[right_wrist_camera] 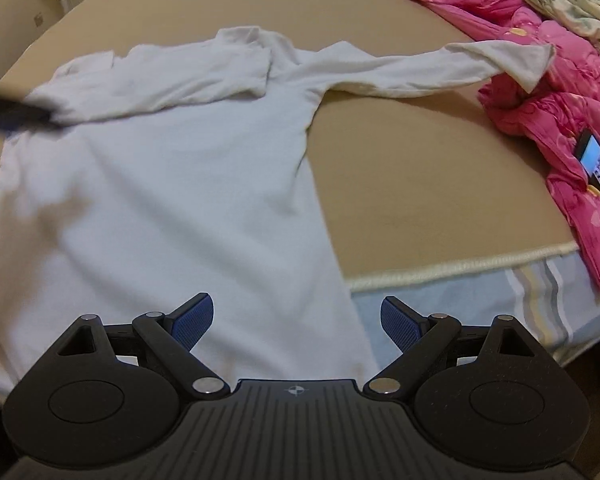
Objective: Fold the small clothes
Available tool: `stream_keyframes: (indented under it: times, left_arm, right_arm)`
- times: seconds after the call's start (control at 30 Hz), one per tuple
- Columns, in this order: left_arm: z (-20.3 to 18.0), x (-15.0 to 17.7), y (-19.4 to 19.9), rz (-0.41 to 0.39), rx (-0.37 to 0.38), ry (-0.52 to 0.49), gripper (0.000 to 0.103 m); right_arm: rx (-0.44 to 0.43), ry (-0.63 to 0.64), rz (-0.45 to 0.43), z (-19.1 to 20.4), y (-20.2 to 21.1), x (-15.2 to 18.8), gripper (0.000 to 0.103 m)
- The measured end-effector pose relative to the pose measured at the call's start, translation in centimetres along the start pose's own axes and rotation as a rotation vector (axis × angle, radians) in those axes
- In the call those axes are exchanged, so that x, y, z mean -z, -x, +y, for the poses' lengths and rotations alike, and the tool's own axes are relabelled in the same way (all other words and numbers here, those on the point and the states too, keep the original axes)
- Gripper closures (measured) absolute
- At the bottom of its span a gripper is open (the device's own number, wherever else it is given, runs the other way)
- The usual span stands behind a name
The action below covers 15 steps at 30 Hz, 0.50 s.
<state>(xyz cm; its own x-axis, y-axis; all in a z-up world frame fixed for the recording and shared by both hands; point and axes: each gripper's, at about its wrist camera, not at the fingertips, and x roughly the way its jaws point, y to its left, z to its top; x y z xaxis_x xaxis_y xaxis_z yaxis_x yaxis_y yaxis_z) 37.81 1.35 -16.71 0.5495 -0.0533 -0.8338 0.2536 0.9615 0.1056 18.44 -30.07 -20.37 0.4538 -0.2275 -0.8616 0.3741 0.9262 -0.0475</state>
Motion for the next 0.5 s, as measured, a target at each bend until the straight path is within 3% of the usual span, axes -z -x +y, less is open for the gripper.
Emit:
stream_keyframes:
  times: [0.13,0.2,0.27,0.33,0.37,0.43,0.5]
  left_arm:
    - [9.8,-1.1,-1.4,0.022,-0.119,0.228,0.007]
    - [13.0,-1.7,-2.7,0.043,-0.158,0.315,0.007]
    - [14.3,-2.2,-3.9,0.048,-0.165,0.33,0.007]
    - [14.9,-2.9,-5.5,0.061,-0.14,0.319,0.011]
    - [15.2,-3.5,-6.0,0.08,-0.108,0.339,0.023]
    - [15.9,-5.2,-7.2,0.106,-0.013,0.447,0.036]
    - [17.1,-5.2,-7.6,0.101,0.088,0.538,0.034]
  right_arm:
    - [-0.032,-0.085,-0.061,-0.2,-1.7,-3.9,0.012]
    - [-0.056,-0.131,-0.073,-0.3,-2.2,-5.5,0.012]
    - [-0.082,-0.159,-0.075,0.0,-2.7,-6.6,0.012]
    - [-0.089,-0.156,-0.062,0.7,-3.2,-7.1,0.012]
    - [-0.088,-0.143,-0.056,1.1,-3.4,-7.1,0.012]
    - [-0.101,-0.118,-0.047,2.0,-3.6,-7.1,0.012]
    - [-0.189,-0.11,-0.055,3.4,-3.7,-7.2,0.012]
